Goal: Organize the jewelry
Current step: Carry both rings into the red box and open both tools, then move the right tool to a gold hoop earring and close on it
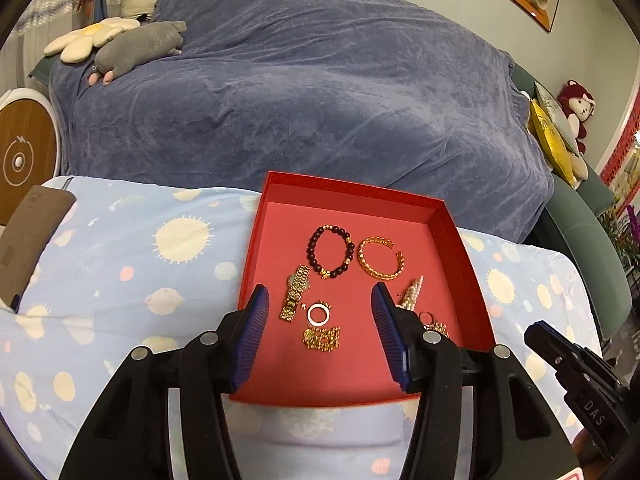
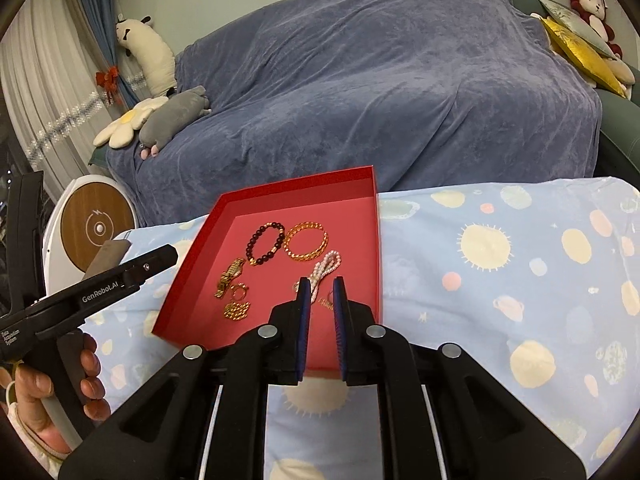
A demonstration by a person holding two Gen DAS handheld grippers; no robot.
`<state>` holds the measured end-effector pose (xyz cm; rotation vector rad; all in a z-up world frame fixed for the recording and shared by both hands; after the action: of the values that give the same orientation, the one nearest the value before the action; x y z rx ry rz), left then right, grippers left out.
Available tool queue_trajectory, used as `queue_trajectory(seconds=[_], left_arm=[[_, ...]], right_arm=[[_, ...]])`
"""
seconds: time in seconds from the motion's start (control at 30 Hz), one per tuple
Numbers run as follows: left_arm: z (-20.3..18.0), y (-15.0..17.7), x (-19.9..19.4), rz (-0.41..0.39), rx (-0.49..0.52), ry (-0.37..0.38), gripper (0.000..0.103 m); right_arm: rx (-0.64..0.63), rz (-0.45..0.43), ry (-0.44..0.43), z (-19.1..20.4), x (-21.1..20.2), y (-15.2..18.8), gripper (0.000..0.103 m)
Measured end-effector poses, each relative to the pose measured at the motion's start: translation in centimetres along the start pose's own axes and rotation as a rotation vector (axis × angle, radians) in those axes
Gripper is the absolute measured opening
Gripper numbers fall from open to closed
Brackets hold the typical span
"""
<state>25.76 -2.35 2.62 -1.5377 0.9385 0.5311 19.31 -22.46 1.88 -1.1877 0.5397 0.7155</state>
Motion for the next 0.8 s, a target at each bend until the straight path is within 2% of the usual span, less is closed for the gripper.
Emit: queue_trajectory(seconds=[0.1, 0.27, 0.37, 0.57, 0.63, 0.7, 0.8], left_arm=[[0.6, 2.2, -2.2, -0.008, 0.02, -0.019, 0.06], [2.2, 6.8, -3.7, 0.027, 0.024, -0.057, 0.06], [3.1, 9.6, -4.2, 0.049, 0.018, -0.07, 0.06], [4.1, 14.6, -3.8, 0.111, 0.037, -0.074, 0.06], [4.1, 15.8, -3.3, 0.127, 0.068, -0.077, 0.06], [4.3, 16.5, -3.0, 0.137, 0.089, -0.082, 0.067], [4.4, 17.0, -2.7, 0.15, 0.088, -0.075, 0.068]], right_arm=[[0.02, 0.023, -0.032, 0.4, -1.3, 2.7, 0.012], [0.016, 0.083, -0.061, 1.8, -2.2, 7.1, 0.013], [-0.024, 0.108, -0.051, 3.1, -2.3, 9.9, 0.035], [-0.173, 0.167, -0.026, 6.1, -0.5, 13.6, 0.035], [-0.188, 0.187, -0.021, 6.2, 0.4, 14.3, 0.035], [-0.188, 0.203, -0.019, 6.2, 1.2, 14.8, 0.035], [-0.184, 0.214, -0.01, 6.1, 2.3, 15.0, 0.035]])
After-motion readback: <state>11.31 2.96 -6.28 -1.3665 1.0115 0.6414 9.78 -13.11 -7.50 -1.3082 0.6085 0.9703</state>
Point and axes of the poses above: each gripper's, at about its wrist camera, not at the fingertips, and x roughly the way its jaws point, z to its left, y to its underside, the point moved 6 cm from there along x, roughly the way its jaws point, and after that the axes turned 5 degrees about z, right-handed, at the moved point
